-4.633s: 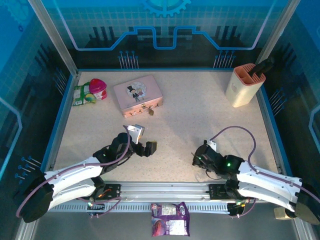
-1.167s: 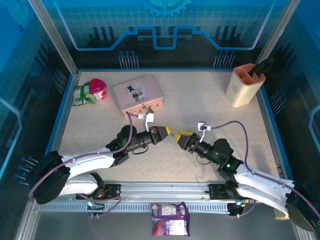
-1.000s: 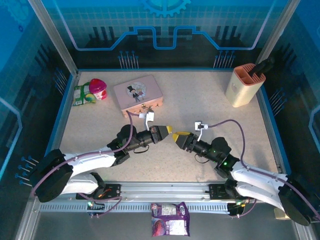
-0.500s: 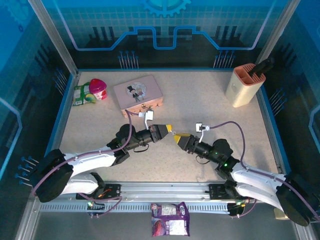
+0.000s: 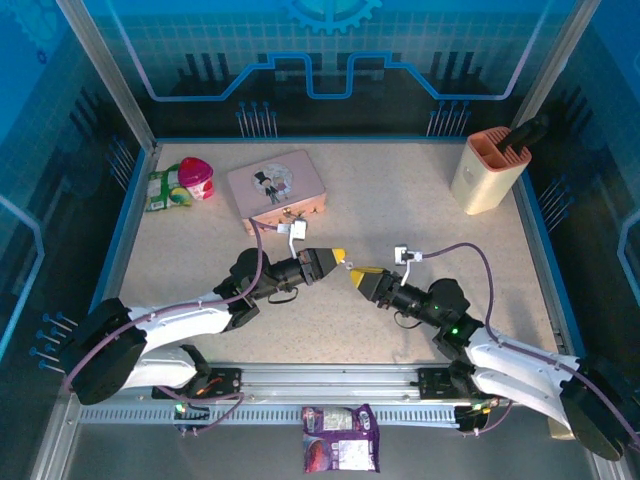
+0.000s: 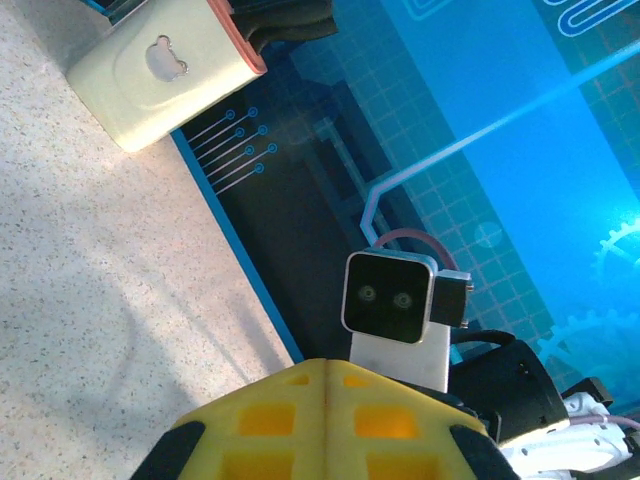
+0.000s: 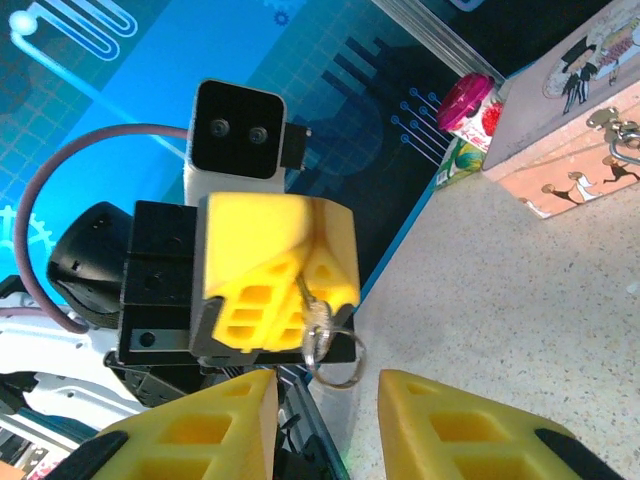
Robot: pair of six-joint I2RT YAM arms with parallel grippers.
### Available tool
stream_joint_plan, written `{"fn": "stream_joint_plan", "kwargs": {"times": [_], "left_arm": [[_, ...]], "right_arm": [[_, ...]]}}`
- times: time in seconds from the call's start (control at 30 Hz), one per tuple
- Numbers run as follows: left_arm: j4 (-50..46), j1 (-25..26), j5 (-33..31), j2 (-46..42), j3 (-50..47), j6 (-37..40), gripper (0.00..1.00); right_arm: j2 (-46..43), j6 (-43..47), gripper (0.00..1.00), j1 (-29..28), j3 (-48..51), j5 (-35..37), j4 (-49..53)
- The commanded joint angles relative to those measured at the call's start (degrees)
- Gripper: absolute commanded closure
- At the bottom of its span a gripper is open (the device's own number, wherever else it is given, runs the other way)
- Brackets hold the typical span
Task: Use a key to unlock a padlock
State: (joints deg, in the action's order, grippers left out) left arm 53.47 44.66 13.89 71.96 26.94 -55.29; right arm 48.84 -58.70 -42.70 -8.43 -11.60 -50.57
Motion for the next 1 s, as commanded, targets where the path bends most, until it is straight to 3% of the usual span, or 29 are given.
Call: {"fn": "stream_joint_plan", "kwargs": {"times": [0.0,0.57,0.97], "left_arm": [[3.61,-0.31,1.49,0.68,0.48,-0.82,1.0],[3.48,-0.27,1.51,0.46,-0.92,-0.57,1.0],[3.82,-0.09,2.15,1.18,-1.36,-0.57,1.0]], "right_arm": [[1.23,0.47,0.67,-0.11,-2.02,-0.97,-2.32],[1.3,1.9,0.62,-0.63,-2.41,-0.7,-3.64],[3.06,1.44,0.7,-1.19,-3.99,-1.83,-5.39]]}}
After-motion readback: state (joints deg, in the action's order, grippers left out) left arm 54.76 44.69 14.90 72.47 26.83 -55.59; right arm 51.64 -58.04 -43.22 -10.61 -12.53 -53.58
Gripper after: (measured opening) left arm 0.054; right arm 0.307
